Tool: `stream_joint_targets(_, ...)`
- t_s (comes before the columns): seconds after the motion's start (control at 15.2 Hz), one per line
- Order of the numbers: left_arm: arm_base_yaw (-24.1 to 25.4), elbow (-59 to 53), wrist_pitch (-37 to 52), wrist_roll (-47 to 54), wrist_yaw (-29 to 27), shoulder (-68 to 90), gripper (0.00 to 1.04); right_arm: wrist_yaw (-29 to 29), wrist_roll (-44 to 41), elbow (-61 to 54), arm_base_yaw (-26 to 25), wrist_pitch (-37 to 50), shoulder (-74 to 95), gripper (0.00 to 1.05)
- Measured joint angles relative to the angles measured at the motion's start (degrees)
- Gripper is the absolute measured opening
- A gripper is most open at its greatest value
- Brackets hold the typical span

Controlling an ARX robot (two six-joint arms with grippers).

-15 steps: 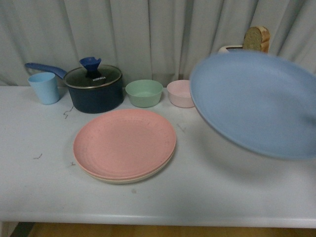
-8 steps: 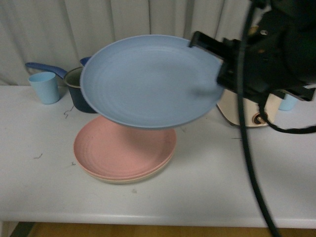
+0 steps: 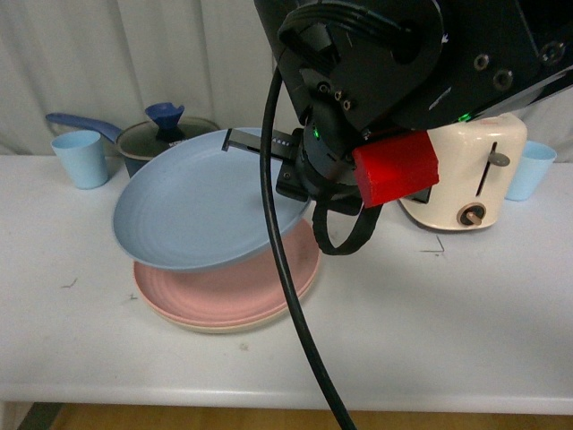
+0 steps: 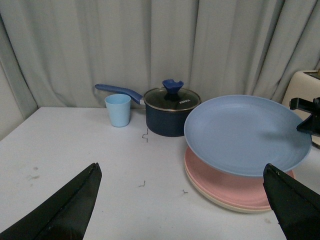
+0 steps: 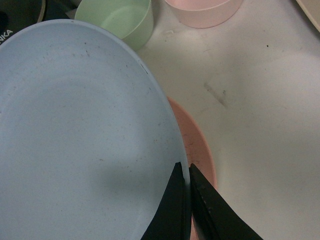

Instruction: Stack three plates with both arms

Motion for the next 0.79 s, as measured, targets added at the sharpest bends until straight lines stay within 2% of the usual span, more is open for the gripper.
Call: stream_joint_targets(0.79, 0.0, 0.0, 0.0, 0.0, 0.0, 0.0, 0.98, -3.6, 3.3, -0.7, -1.6, 0.2, 7.3, 0.03)
